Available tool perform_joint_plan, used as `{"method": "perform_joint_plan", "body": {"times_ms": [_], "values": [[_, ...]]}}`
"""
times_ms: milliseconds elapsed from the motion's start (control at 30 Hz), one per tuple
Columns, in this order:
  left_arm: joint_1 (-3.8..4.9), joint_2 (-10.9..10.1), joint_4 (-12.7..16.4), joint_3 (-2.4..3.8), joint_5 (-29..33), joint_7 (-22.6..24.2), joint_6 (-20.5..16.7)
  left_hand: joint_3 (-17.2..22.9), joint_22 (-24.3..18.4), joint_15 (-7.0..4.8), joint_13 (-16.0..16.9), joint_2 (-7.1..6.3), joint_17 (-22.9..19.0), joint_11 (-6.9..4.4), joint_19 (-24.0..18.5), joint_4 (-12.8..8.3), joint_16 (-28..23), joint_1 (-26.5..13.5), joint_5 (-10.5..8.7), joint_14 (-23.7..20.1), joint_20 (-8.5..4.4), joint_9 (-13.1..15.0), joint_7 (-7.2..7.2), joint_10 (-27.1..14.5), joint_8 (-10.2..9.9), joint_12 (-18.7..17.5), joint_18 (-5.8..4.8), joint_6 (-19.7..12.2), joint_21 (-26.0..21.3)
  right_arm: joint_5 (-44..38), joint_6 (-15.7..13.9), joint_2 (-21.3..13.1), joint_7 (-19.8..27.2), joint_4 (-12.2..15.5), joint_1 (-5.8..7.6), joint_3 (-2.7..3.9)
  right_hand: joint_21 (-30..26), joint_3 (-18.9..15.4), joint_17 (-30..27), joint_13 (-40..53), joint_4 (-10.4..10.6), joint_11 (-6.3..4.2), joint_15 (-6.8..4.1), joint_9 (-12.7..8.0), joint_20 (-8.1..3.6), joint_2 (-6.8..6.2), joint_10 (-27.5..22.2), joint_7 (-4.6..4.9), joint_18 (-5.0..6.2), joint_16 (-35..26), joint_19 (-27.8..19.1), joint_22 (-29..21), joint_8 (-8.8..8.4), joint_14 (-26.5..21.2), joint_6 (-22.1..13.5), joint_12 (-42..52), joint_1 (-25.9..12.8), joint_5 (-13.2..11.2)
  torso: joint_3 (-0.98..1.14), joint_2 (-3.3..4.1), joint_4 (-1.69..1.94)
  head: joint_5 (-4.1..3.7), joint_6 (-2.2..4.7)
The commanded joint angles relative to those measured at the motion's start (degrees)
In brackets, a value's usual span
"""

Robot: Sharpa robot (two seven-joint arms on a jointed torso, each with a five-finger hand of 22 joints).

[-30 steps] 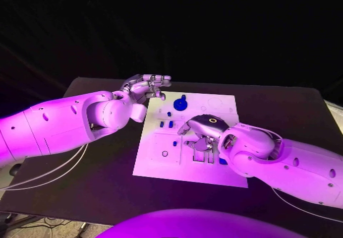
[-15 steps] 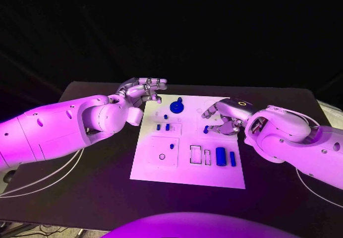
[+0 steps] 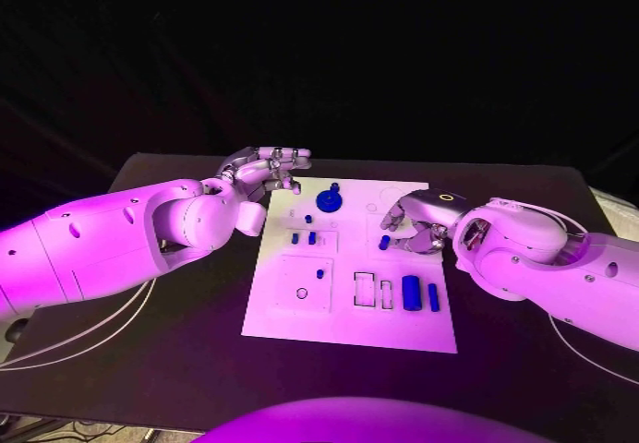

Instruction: Assemble the parts on the task board

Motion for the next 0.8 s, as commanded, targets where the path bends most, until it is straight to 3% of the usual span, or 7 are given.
{"method": "perform_joint_plan", "body": {"times_ms": [33, 333, 533, 800], "values": [[0.0, 0.08, 0.12, 0.03, -0.33, 0.39, 1.09, -0.29, -0.05, -0.13, 0.08, 0.28, -0.06, -0.07, -0.36, -0.2, -0.16, 0.06, 0.24, -0.47, 0.1, -0.08, 0.07, -0.44, 0.2, 0.31, 1.11, -0.43, -0.37, -1.23, 2.58, 0.63, -0.25, -0.42, -0.08, -0.12, 0.33, -0.07, 0.03, -0.14, 0.09, 0.0, 0.48, 0.09, 0.48, 0.72, 0.74, 0.02, -0.41, 0.3, -0.04, 0.11, 0.17, 1.38, 0.6, 0.43, 0.36, 0.28, 0.02, 0.07, -0.03, 0.05, -0.02], [-0.01, 0.1, 0.07, 0.03, -0.33, 0.3, 1.19, -0.29, -0.05, -0.13, 0.08, 0.28, -0.06, -0.07, -0.36, -0.2, -0.16, 0.06, 0.24, -0.47, 0.1, -0.08, 0.07, -0.44, 0.2, 0.31, 1.11, -0.43, -0.37, -1.37, 2.95, 2.44, 0.36, -1.4, -0.52, -0.42, 0.6, 1.5, -0.06, -0.31, 0.34, -0.1, 0.47, 0.39, 0.63, 2.04, 4.96, 0.38, -0.38, 0.53, 0.16, 0.38, 0.6, 1.36, 2.89, 1.74, 1.03, -0.19, 0.0, 0.06, 0.09, 0.0, -0.15], [-0.01, 0.1, 0.07, 0.03, -0.33, 0.36, 1.29, -0.29, -0.05, -0.13, 0.08, 0.28, -0.06, -0.07, -0.36, -0.2, -0.16, 0.06, 0.24, -0.47, 0.1, -0.08, 0.07, -0.44, 0.2, 0.31, 1.11, -0.43, -0.37, -1.98, 2.57, 2.96, 0.18, -1.84, -0.75, -0.47, 1.16, 2.65, 0.41, -0.13, 0.24, -0.83, -0.11, 0.86, 0.23, 2.7, 7.99, -0.14, -0.46, 1.1, 0.54, 1.15, 1.52, 1.49, 5.31, 2.32, 1.53, -0.74, 0.04, 0.04, -0.08, 0.09, -0.24], [-0.01, 0.1, -0.08, 0.02, -0.34, -0.02, 1.75, -0.31, -0.09, -0.12, 0.1, 0.36, -0.14, -0.07, -0.35, -0.26, -0.15, 0.09, 0.31, -0.5, 0.11, -0.09, 0.08, -0.53, 0.26, 0.46, 1.11, -0.47, -0.43, -4.79, 0.87, 3.25, -0.94, -2.12, -0.92, -0.5, 2.5, 4.37, 1.1, 0.44, -0.86, -2.18, -1.26, 1.74, -0.86, 4.04, 12.07, -1.13, -0.79, 1.87, 1.4, 3.21, 3.36, 1.63, 8.56, 3.17, 3.22, -1.81, 0.06, 0.0, 0.01, -0.02, -0.23]]}}
